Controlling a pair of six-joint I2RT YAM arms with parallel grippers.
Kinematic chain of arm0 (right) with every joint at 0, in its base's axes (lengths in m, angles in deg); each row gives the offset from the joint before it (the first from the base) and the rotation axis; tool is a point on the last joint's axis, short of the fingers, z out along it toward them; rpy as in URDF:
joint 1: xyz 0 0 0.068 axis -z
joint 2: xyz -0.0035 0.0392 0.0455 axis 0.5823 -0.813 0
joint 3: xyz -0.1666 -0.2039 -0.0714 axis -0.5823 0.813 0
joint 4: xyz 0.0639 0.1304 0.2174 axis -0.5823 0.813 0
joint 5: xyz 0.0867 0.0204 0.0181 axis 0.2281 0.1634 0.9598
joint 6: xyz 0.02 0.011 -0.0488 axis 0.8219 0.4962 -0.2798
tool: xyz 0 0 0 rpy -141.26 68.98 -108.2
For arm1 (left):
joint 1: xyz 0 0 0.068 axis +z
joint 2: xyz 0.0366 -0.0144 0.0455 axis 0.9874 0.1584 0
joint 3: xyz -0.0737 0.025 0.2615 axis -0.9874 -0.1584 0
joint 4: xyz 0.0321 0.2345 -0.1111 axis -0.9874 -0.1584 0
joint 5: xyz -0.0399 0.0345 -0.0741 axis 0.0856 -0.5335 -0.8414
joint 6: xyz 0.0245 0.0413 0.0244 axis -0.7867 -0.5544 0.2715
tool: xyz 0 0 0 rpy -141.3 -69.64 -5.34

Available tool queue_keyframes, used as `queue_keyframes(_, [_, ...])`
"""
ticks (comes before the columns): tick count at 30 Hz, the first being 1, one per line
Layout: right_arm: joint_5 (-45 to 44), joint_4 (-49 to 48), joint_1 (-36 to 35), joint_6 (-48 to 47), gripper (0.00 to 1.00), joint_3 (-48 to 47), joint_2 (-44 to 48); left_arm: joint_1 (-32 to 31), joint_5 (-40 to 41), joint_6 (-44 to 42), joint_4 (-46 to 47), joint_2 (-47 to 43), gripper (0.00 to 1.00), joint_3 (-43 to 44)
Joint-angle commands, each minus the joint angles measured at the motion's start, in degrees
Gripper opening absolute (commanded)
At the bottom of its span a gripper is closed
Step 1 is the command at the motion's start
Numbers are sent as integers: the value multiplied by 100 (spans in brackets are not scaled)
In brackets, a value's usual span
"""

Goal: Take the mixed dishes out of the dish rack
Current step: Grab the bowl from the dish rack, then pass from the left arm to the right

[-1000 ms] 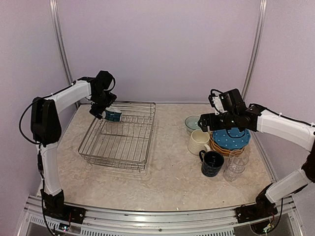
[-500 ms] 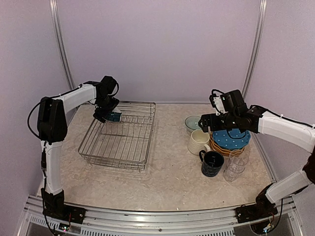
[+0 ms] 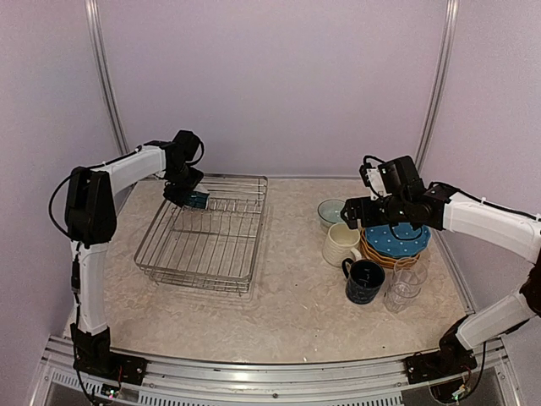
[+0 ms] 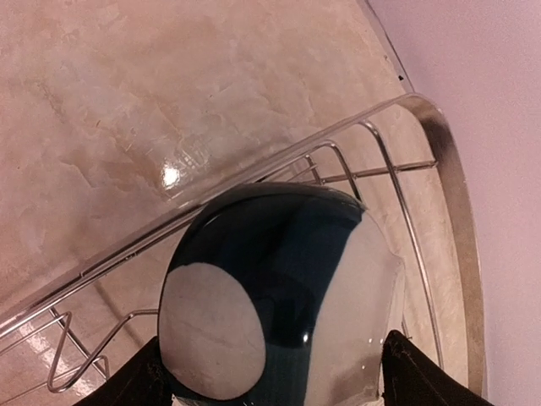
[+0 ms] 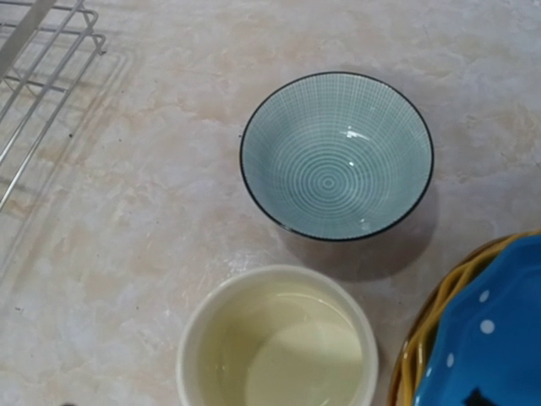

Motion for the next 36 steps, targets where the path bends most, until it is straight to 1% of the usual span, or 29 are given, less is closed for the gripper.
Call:
queue_keyframes(1, [47,-45,-31,82,97,11,111,41,-82,-172,330,-76,70,-94])
queue_keyframes(3, [60,-49,-31,92,97,-4,109,45,-128,-184,402,-150,62,-189])
queue_keyframes(6, [86,-46,-27,109,97,-35,103,48,-220,-217,495,-262,55,-305])
queue_keyframes(16, [126,-34,-31,155,97,-72,138,58,-599,-578,853,-747,39,-586])
queue_keyframes(21, [138,-49,-30,189,97,-35,151,52,-926,-890,1255,-1230,35,-881])
queue_keyframes(28, [317,-170,-27,280,97,-5,100,53,-1485,-1227,1547,-2054,34,-1287])
queue_keyframes(33, [682,-429,-31,499,97,-20,31,46,-2484,-1396,1947,-2702,34,-1765])
queue_keyframes(36, [1175,-739,-31,720,97,-65,-62,35,-3116,-1438,2341,-3055,33,-2121])
